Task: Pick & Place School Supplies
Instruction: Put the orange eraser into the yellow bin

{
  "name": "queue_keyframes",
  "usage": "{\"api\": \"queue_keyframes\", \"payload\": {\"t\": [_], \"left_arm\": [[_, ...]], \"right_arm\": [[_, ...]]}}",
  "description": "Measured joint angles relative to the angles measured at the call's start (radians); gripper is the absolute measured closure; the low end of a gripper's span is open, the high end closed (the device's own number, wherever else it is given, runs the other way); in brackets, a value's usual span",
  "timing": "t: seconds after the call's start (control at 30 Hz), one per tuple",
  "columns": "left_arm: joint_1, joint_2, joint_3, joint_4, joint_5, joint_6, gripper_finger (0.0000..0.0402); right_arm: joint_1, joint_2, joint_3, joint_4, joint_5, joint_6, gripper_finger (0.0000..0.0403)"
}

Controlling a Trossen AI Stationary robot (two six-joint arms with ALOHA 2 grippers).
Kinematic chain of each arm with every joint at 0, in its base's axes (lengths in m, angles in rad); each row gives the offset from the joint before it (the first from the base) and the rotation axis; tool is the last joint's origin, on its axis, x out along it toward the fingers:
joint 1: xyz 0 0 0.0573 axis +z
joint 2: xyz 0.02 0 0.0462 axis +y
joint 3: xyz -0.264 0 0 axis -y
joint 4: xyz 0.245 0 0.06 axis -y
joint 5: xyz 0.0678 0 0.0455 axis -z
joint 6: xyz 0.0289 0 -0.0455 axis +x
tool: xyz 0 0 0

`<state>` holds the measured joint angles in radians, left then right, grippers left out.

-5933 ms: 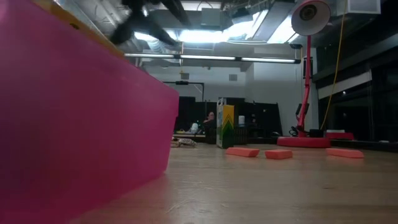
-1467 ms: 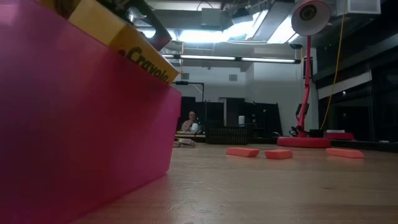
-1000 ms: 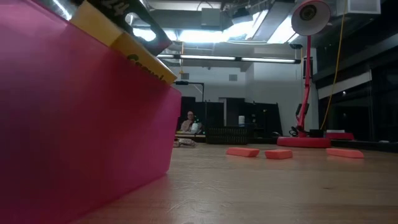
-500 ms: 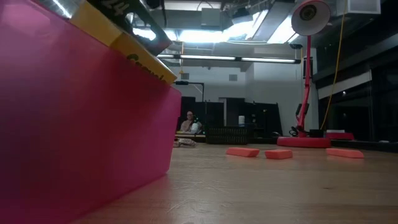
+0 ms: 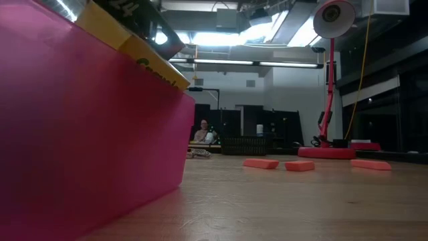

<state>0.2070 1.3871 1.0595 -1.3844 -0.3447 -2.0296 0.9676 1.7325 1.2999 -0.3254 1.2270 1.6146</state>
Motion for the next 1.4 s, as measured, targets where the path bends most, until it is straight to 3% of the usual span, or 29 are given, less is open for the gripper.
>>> {"api": "queue_keyframes", "payload": {"t": [0.27,0.8,1.4], "left_arm": [[-0.002,-0.018,-0.17,0.182,0.102,-0.08,0.0235],[-0.002,-0.018,-0.393,0.534,0.144,-0.036,0.0257],[-0.003,-0.019,-0.478,0.604,0.135,-0.052,0.0265]], "right_arm": [[0.0,0.0,0.0,-0.003,0.014,0.004,0.0275],[0.003,0.0,0.0,-0.003,-0.016,0.051,0.0275],[-0.01,0.0,0.0,-0.003,-0.016,0.069,0.0275]]}}
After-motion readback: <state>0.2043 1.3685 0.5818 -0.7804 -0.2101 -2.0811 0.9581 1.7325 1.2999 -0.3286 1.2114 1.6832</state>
